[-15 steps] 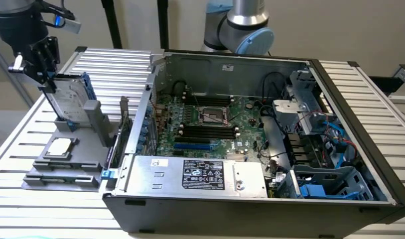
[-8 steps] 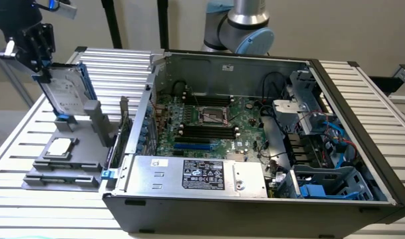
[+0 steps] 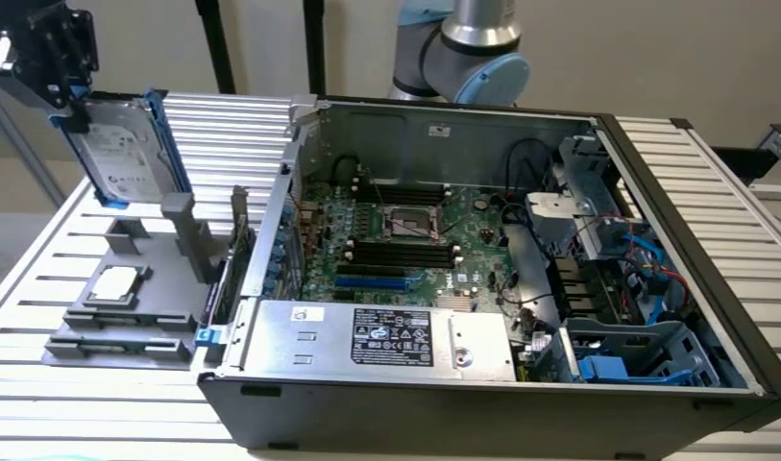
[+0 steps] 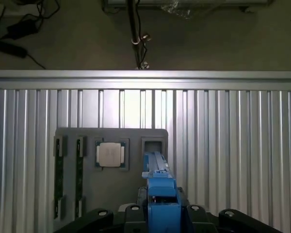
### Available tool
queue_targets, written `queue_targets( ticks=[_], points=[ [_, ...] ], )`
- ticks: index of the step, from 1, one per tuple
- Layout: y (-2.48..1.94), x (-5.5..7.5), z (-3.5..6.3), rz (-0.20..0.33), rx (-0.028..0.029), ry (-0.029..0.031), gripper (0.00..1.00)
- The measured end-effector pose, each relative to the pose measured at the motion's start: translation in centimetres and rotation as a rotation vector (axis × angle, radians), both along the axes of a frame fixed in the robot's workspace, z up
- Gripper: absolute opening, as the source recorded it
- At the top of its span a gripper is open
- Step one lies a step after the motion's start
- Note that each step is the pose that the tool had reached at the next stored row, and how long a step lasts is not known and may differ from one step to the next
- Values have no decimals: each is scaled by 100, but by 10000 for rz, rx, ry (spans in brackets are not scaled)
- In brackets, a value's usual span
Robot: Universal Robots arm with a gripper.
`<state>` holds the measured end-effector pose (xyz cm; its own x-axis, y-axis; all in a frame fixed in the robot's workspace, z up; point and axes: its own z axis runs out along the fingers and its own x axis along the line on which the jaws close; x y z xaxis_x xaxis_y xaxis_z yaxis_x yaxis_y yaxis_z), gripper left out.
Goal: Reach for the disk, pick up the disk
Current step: 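Pick up the disk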
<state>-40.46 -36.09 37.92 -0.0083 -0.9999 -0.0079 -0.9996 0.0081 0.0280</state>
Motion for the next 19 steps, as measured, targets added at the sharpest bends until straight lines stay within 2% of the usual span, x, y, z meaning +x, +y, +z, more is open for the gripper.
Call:
queue_targets(
  ticks=[5, 19],
  points=[
    [-11, 118, 225, 16, 11, -1, 33],
    [-84, 576, 862, 68, 88, 3, 33]
  ],
)
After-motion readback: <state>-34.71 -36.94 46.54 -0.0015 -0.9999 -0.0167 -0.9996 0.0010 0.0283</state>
